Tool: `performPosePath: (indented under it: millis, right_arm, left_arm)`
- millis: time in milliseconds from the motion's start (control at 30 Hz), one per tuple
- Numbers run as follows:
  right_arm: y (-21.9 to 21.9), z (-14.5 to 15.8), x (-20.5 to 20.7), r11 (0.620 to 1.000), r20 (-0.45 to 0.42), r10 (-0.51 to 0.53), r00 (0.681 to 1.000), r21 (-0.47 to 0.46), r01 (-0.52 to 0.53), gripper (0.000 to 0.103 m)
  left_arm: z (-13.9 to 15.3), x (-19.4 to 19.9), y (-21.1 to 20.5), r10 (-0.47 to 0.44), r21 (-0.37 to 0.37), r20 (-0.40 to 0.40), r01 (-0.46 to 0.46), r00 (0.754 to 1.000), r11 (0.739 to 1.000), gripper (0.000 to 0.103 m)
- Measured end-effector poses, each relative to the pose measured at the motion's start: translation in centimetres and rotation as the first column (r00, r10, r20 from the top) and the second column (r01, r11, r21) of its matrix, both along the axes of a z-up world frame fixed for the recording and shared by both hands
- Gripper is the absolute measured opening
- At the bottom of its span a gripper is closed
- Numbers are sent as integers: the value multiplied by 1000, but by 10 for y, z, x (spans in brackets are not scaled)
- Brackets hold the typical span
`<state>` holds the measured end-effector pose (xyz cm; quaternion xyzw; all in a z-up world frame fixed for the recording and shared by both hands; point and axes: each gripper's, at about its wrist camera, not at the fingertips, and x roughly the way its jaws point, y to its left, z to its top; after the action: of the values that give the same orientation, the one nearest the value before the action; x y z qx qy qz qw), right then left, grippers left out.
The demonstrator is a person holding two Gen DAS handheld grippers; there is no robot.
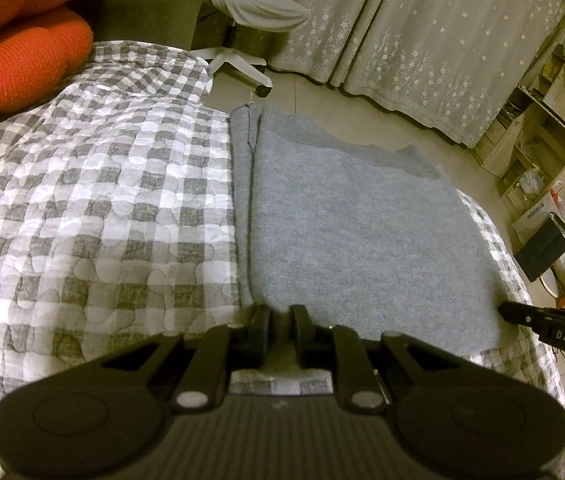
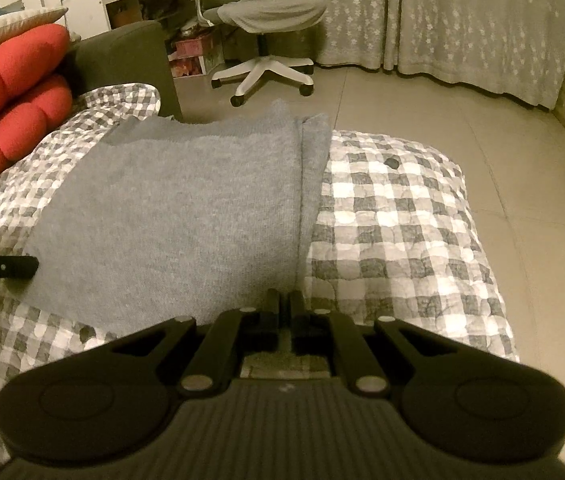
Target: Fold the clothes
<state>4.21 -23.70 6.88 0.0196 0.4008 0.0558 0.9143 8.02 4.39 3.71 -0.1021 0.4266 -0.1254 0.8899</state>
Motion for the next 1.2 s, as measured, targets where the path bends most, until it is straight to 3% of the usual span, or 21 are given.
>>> performPosePath:
  millis: [1200]
  right_arm:
    - [3,-1,0,1000,-1,8,1000,-13,-8,7]
  left_arm:
    - [-1,4,-1,-3,1,0,3,1000,1000,17]
